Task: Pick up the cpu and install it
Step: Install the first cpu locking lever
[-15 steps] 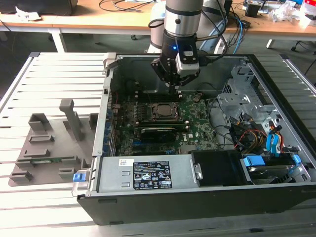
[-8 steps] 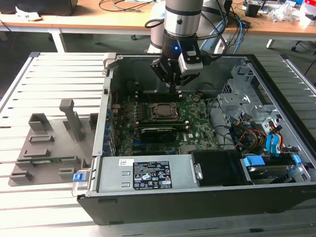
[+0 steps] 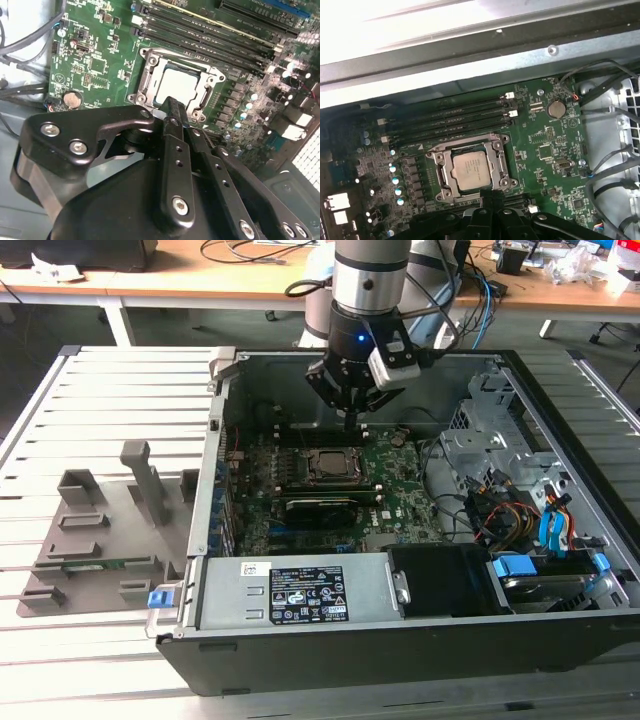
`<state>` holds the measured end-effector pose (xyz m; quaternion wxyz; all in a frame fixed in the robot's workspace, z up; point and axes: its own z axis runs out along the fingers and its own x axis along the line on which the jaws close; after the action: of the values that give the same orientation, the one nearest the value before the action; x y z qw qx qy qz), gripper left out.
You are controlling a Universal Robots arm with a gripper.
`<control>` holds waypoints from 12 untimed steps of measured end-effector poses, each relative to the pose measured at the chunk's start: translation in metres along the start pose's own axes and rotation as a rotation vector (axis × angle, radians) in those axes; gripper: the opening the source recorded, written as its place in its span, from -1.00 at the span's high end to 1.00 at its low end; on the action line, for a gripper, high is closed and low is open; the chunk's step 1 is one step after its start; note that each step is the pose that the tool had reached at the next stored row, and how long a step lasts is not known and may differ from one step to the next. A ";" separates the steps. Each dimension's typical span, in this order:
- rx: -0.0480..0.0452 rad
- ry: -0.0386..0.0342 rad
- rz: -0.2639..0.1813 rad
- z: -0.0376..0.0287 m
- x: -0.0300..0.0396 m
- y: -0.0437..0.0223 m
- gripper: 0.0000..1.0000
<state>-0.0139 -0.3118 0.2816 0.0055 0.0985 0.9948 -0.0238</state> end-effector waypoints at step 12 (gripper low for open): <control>-0.0025 -0.0075 -0.162 0.0000 0.0000 0.0000 0.79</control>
<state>-0.0139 -0.3118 0.2816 0.0074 0.0176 0.9995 -0.0233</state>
